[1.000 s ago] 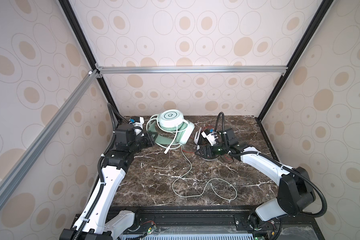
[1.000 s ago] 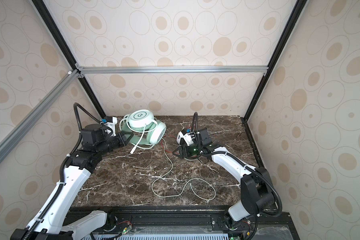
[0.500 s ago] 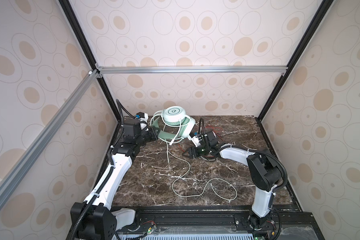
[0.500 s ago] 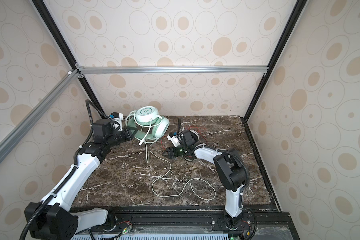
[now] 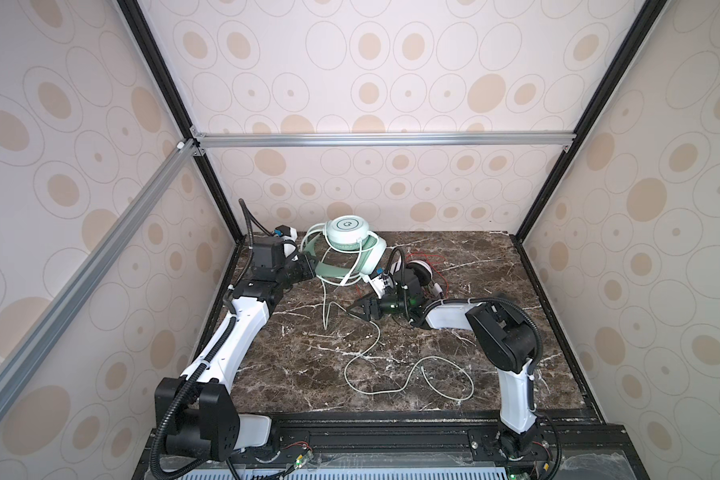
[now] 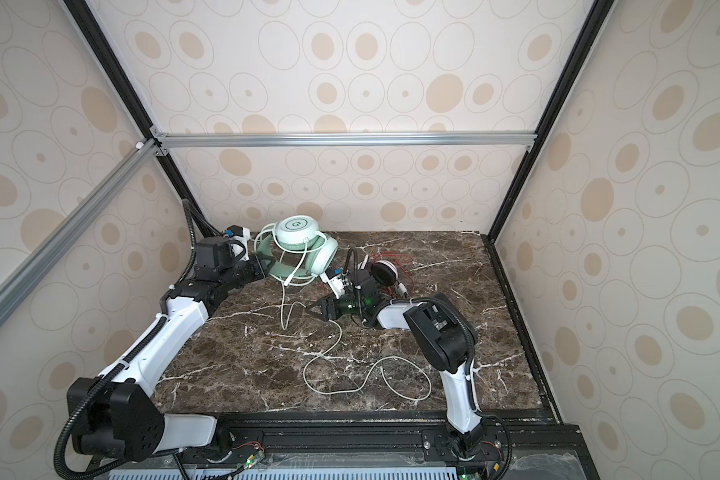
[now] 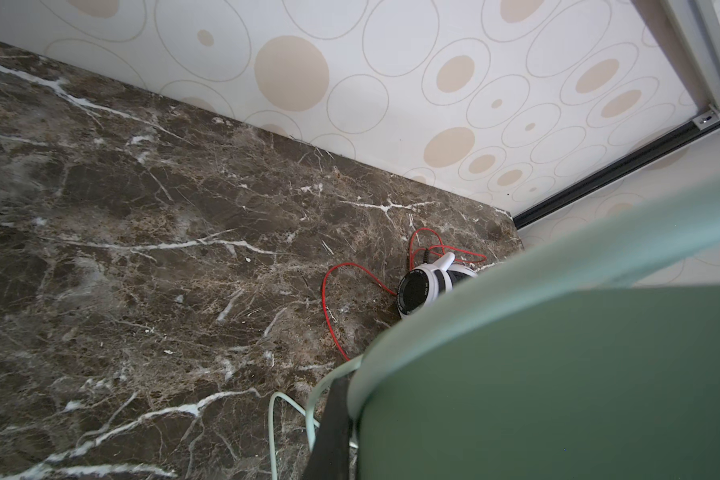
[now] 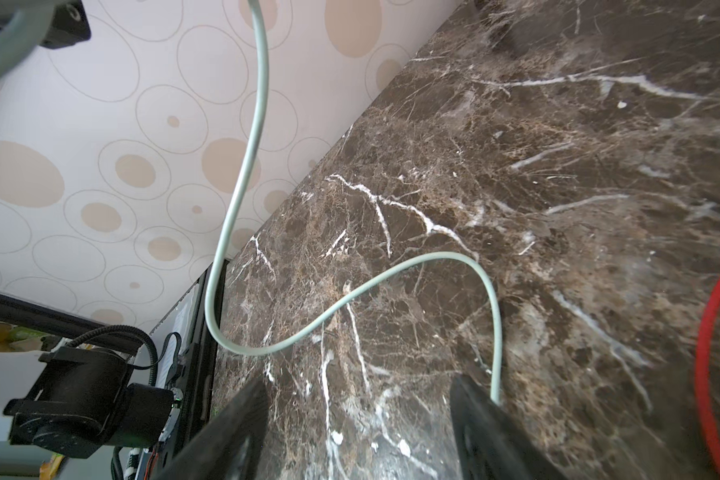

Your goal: Wrap the headphones

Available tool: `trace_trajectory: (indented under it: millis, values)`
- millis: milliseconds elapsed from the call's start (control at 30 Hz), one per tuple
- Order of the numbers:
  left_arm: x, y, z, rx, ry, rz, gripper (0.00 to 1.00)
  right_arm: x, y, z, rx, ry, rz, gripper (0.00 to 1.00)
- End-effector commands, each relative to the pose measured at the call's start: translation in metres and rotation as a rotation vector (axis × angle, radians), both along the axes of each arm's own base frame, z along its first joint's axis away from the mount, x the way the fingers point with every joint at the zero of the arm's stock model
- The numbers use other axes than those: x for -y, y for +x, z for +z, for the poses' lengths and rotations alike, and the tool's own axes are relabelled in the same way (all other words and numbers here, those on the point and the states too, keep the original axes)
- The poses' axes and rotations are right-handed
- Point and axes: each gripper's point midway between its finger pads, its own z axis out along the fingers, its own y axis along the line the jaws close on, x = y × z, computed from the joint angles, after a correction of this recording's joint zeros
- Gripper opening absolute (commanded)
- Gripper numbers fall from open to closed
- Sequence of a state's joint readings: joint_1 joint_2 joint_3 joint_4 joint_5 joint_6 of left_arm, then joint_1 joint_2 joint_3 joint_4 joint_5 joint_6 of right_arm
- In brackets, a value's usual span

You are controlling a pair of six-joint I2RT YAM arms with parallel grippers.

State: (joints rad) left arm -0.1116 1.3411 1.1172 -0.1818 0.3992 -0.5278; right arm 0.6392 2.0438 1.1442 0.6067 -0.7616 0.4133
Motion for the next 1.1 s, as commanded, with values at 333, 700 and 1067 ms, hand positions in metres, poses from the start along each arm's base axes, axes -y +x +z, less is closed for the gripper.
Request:
trace_trajectory:
  millis: [333,700,1067]
  values:
    - [0.000,0.005,0.041,0.132,-0.071,-0.019,0.00,-0.024,-0.037,0.020,0.135,0.095,-0.093,0.67]
    - [0.004,0.000,0.042,0.135,-0.092,-0.048,0.00,-0.040,-0.071,0.030,0.409,-0.065,-0.356,0.67]
    - [0.005,-0.002,0.040,0.132,-0.094,-0.051,0.00,-0.066,-0.068,0.015,0.422,-0.147,-0.300,0.64]
